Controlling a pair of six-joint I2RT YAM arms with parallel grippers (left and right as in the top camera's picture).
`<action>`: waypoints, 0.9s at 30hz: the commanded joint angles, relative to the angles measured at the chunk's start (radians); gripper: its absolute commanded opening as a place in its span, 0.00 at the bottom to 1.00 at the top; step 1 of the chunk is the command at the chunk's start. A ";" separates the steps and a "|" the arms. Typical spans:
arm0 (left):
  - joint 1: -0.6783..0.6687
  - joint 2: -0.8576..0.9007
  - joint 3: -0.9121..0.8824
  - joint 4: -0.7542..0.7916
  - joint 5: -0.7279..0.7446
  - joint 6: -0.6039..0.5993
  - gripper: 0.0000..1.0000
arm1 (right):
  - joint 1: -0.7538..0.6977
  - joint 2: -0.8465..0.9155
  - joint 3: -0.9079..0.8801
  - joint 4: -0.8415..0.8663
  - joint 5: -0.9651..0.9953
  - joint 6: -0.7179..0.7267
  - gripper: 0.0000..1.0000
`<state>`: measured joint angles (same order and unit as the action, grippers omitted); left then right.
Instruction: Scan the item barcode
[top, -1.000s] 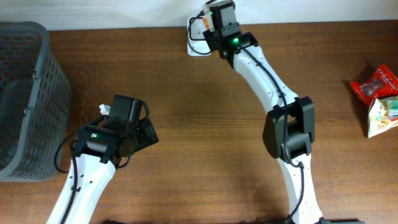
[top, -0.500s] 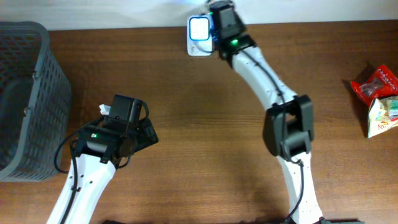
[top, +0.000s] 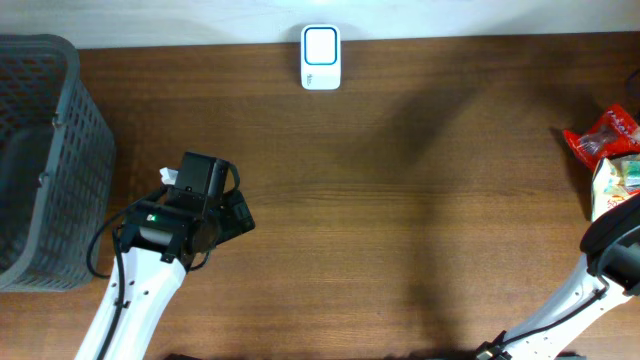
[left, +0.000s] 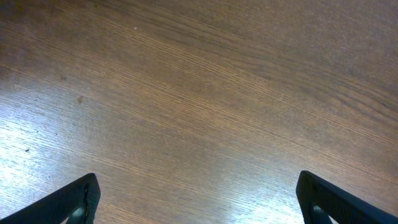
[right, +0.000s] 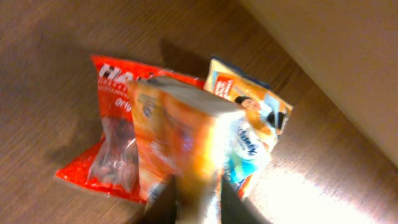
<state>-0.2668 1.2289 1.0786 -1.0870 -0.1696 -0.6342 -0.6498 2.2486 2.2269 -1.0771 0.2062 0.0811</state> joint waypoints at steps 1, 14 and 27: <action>0.001 -0.003 0.005 0.001 -0.011 -0.013 0.99 | 0.009 0.005 -0.004 -0.009 -0.023 0.006 0.90; 0.001 -0.003 0.005 0.001 -0.011 -0.013 0.99 | 0.230 -0.574 -0.061 -0.383 -0.274 0.064 0.99; 0.001 -0.003 0.005 0.001 -0.011 -0.013 0.99 | 0.731 -1.008 -0.828 -0.483 -0.372 0.005 0.99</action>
<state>-0.2668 1.2289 1.0790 -1.0870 -0.1696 -0.6342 0.0731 1.2102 1.4048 -1.5555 -0.1463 0.0937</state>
